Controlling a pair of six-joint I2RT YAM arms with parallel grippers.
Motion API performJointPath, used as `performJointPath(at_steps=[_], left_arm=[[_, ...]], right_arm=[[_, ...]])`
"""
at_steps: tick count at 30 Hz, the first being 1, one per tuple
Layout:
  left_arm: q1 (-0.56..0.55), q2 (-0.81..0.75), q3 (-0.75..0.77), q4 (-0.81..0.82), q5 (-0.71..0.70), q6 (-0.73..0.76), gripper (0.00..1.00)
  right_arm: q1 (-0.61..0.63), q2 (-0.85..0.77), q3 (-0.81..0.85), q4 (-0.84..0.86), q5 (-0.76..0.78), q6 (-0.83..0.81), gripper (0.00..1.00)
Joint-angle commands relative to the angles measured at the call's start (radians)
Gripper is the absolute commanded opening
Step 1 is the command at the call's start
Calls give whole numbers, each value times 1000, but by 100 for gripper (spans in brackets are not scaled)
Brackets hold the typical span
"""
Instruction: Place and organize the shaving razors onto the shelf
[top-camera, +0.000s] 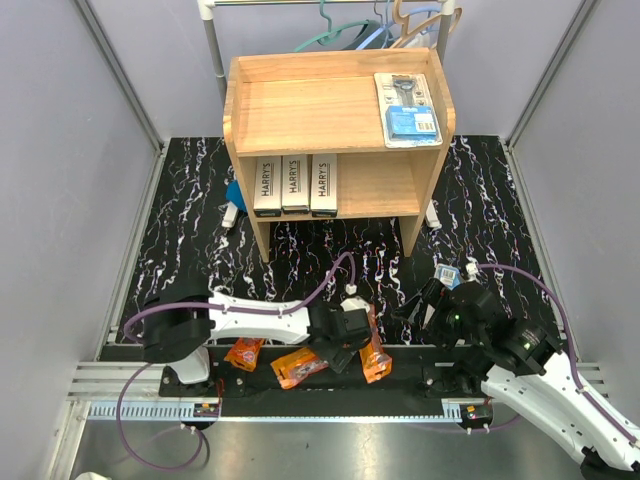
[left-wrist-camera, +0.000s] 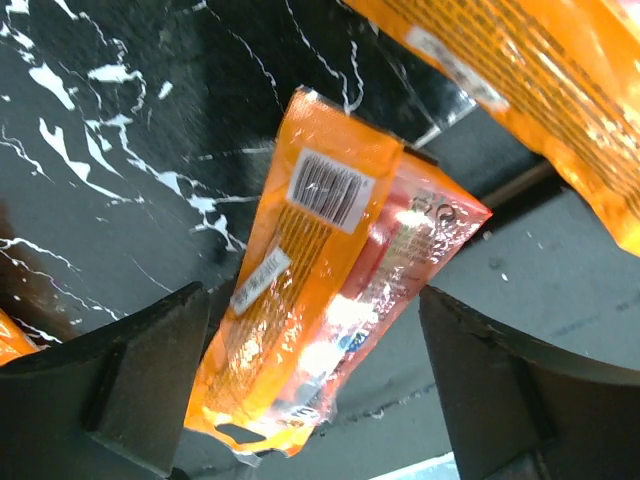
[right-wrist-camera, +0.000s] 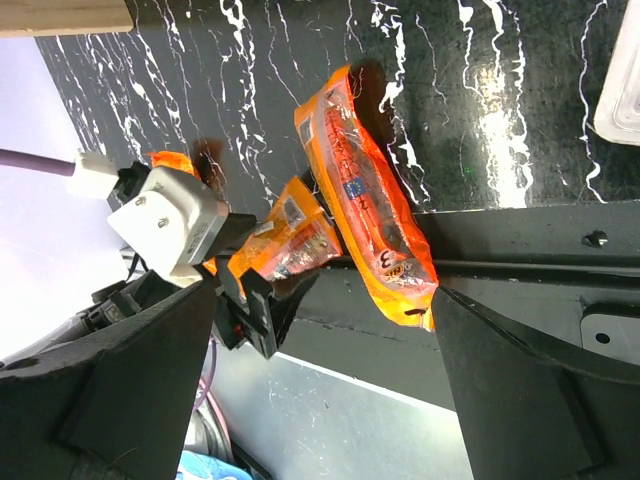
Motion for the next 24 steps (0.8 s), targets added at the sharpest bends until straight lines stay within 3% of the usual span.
performJointPath(at_steps=[1,2,5,6,9,20,24], left_arm=[[-4,42,50,0,-53,-1,77],[-4,51,51,0,-53,-1,71],[-7,88,62,-1,-45,5,37],[-9,99,70,-6,-44,7,21],[-10,77,81,-37,-59,-1,15],[-7,-101,179,-253,-208,-59,11],[39,-203,184,-256,-219,-87,2]], right_arm=[[1,-5,-3,-9,5,8,100],[1,-5,-1,-9,6,10,100],[1,-14,0,-9,5,8,100],[1,-15,2,-9,6,8,100],[1,-15,-1,-8,8,10,100],[1,47,6,124,-57,-18,100],[0,83,41,178,-83,-47,100]])
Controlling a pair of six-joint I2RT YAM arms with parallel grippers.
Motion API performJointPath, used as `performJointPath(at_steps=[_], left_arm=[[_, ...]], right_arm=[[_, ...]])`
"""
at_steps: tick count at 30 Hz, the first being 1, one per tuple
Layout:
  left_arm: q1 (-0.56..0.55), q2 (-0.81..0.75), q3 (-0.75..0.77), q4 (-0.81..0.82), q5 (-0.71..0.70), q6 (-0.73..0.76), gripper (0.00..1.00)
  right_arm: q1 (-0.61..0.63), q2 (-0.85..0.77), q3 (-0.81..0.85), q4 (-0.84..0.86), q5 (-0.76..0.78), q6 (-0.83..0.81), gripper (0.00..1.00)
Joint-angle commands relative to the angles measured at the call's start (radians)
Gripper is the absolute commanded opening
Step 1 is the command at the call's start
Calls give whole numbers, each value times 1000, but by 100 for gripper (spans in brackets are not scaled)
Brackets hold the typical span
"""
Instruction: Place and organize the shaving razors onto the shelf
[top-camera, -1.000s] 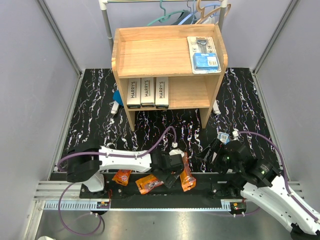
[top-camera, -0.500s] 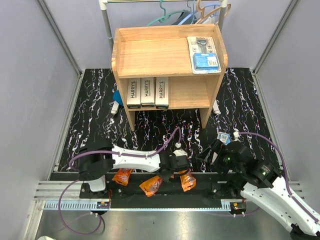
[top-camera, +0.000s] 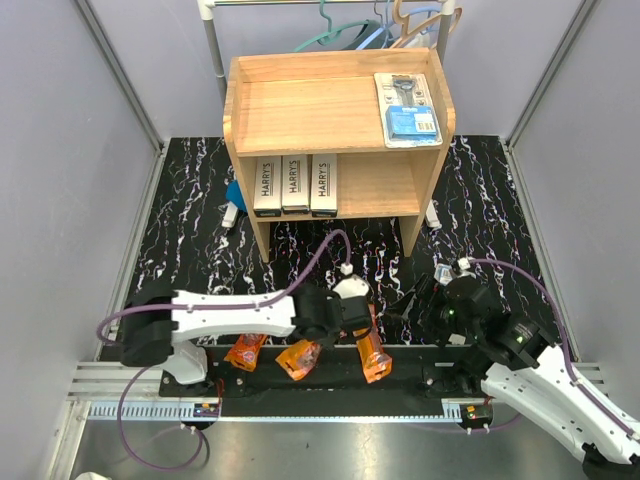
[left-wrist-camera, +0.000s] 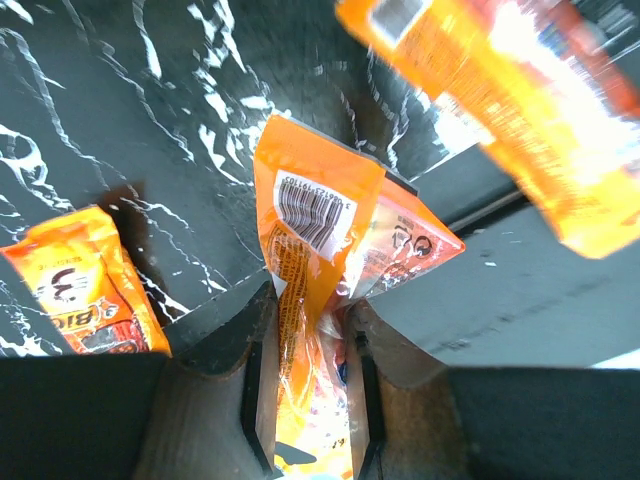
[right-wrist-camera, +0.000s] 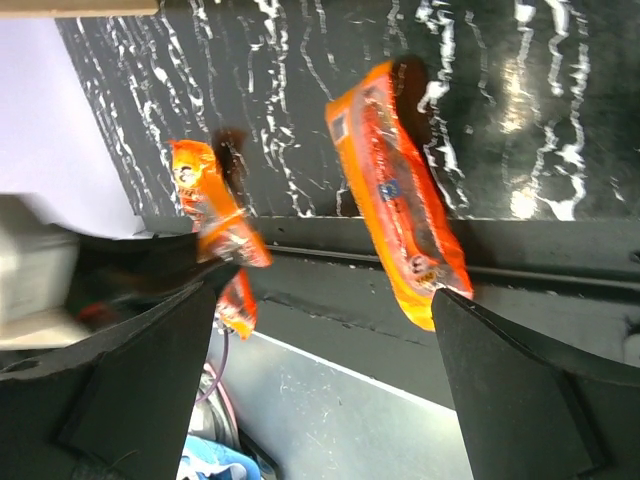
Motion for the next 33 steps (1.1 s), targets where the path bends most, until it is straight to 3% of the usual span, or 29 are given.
performJointPath(at_steps=[1,5,9,15,22,27,33], left_arm=[[56,-142,24,-16,-56,-42,2],[165,-307,-75,119,78,-19,2],[308,-567,-192,286,185,-30,1],[461,-784,-291,354,191,-161,0],[481,-682,-235,230,172,-391,0],[485,-601,-220,245,162,-516,0],[488,-590,-243,296,153,-686,0]], right_arm=[[1,31,43,118,-60,-44,100],[1,39,25,245,-139,-42,100],[0,-5,-60,377,-200,41,100],[1,-24,-40,410,-205,48,100],[65,123,97,367,-139,-40,100],[314,261,155,404,43,-41,100],[599,523,273,421,406,-43,100]])
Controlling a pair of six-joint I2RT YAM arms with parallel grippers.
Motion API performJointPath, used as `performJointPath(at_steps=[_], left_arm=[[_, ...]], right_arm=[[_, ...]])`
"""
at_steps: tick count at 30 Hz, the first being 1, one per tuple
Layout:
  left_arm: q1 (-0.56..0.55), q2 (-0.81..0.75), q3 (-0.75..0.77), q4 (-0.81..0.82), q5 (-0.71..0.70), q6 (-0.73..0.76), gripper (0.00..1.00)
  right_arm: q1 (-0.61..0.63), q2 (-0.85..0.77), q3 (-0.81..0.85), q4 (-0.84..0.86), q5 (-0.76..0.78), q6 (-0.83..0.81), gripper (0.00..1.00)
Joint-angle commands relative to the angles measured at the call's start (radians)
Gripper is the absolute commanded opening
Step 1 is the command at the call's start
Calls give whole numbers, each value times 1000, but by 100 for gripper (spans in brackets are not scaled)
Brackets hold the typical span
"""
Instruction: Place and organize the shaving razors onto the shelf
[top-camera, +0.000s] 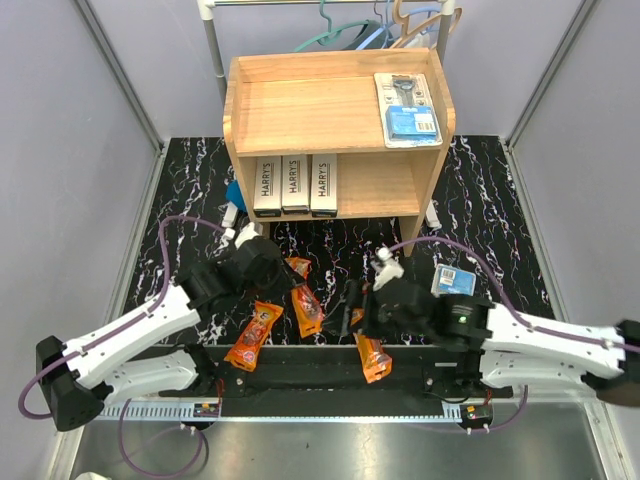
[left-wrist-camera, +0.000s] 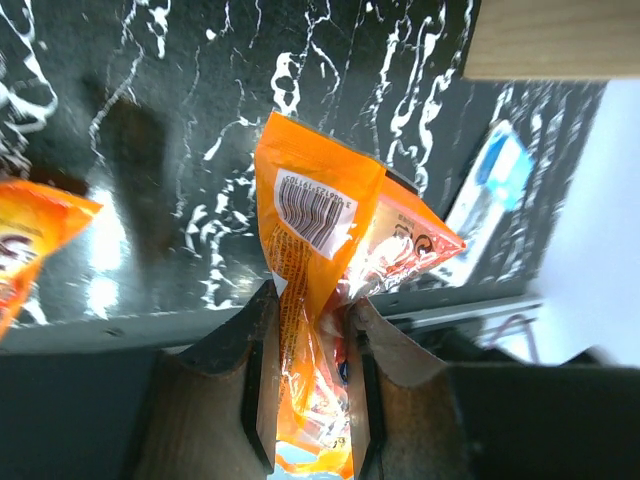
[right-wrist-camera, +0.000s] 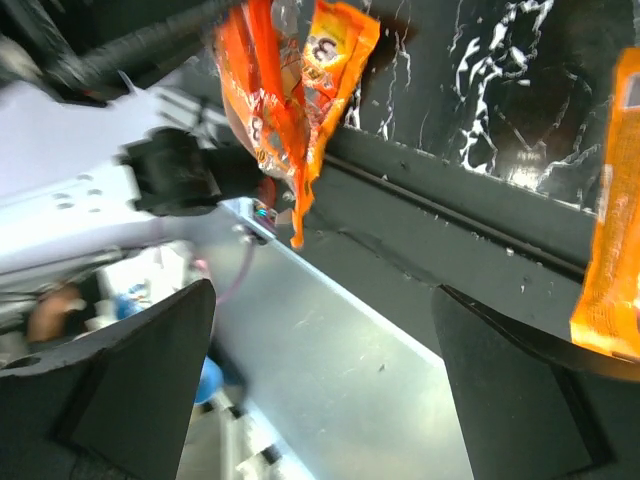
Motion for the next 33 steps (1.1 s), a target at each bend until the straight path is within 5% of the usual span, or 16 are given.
performJointPath(at_steps=[1,12,20,28,33], left_arm=[[6,-20,5,81,-5,-206,0],[22,-144,-310,501,155,-506,0],[23,-154,-482,813,232,-707,0],[22,-221,-476,680,189,-681,0],[23,-232,-531,775,193,-722,0]], right_arm=[[169,148,94,64,319,-10,100],[396,223,159,110,758,-48,86],[434,285,229,-35,876,25,77],[470,294,288,-229,944,146,75],[471,323,295,-288,946,195,75]])
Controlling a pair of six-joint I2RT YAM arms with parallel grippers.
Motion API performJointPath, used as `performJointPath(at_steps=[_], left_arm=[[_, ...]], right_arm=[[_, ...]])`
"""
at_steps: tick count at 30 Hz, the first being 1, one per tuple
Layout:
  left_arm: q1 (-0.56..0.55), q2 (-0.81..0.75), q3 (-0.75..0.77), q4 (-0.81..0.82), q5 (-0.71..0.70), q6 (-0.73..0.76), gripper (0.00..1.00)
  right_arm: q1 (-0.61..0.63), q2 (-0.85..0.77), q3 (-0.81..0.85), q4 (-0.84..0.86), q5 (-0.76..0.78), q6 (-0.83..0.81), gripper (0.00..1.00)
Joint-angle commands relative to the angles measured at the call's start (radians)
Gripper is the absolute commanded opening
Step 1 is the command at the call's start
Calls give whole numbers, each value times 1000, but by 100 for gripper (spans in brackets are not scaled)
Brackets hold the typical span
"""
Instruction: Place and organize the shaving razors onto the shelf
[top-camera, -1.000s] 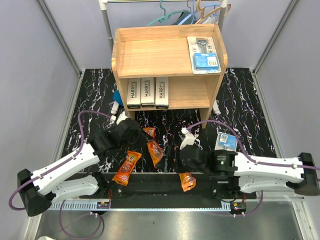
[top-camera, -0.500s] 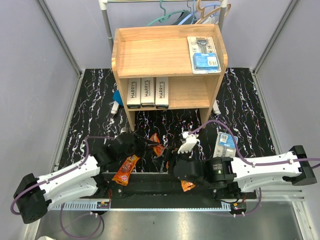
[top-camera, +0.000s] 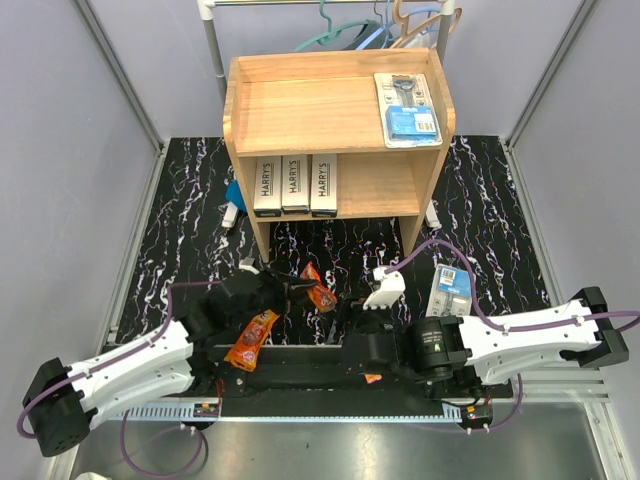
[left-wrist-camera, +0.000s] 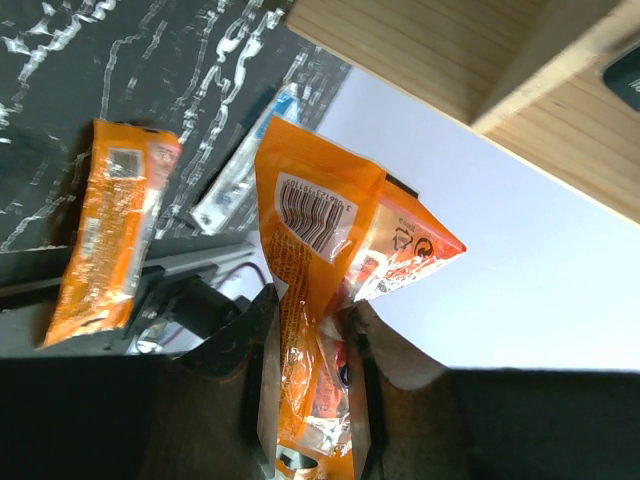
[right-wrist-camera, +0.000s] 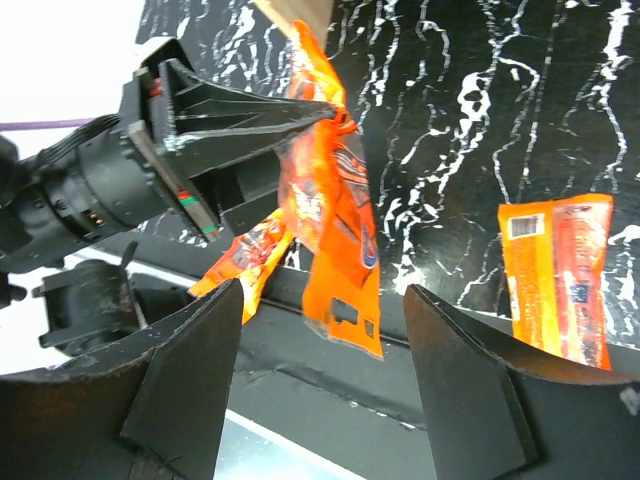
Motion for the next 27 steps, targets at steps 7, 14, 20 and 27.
performJointPath(at_steps=[7,14,20,27], left_arm=[[-8,56,26,185,54,-23,0],[-40,70,63,214,32,-35,0],[-55,56,62,246,45,-35,0],[-109,79,75,235,31,-29,0]], right_arm=[[8,20,19,-91,110,97,73],[9,2,-17,-137,118,174,60],[9,-24,-49,-168,119,226,54],[8,-23,-46,-149,127,195,55]])
